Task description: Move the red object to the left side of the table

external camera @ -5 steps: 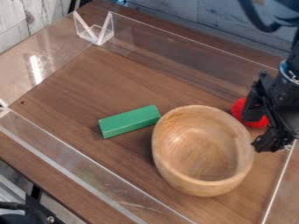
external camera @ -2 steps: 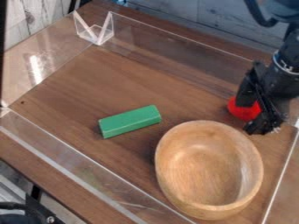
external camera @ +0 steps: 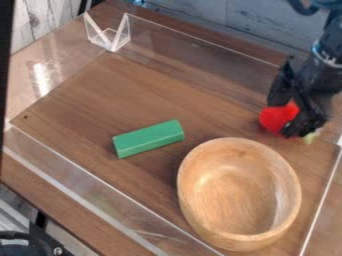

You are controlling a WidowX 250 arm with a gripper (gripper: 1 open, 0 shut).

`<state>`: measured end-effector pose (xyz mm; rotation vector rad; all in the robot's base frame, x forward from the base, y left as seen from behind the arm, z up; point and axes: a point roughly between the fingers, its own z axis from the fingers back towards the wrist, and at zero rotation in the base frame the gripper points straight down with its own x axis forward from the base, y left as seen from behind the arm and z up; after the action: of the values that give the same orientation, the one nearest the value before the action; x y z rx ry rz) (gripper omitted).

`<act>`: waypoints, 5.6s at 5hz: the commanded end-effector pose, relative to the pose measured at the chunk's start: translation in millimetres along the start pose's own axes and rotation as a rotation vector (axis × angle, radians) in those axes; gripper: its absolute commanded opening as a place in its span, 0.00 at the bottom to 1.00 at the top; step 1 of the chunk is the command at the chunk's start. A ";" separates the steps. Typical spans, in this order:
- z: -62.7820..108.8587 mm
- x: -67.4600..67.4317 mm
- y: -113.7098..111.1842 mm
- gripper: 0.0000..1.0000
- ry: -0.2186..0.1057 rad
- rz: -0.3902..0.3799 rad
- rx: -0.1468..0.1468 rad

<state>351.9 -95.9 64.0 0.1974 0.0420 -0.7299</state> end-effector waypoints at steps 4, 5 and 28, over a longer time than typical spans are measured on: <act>17.2 -12.4 10.5 0.00 -0.139 0.009 0.033; 48.5 -30.7 23.3 0.00 -0.170 -0.012 0.089; 1.9 -262.6 157.6 0.00 -0.209 0.719 0.004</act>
<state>257.2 182.6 103.1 0.0890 -0.1739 -0.0417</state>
